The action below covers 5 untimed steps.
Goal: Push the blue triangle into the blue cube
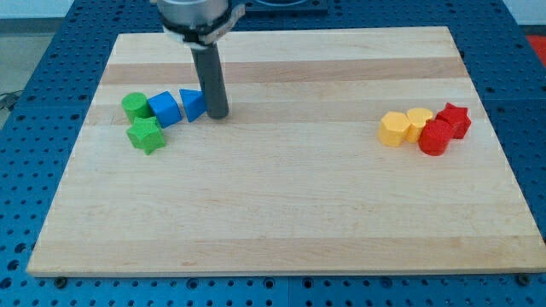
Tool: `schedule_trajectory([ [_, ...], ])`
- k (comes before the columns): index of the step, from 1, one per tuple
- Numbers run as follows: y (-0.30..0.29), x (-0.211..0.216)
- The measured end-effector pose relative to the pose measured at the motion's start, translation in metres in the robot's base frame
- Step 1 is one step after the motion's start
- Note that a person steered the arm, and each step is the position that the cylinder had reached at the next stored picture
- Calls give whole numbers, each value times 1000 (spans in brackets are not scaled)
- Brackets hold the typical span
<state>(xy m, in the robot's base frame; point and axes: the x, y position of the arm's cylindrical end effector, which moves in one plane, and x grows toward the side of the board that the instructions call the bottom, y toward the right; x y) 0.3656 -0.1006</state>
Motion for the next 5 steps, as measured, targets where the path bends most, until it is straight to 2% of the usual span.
schedule_trajectory([
  [2,-6,-13],
  [3,-32,18],
  [5,-45,29],
])
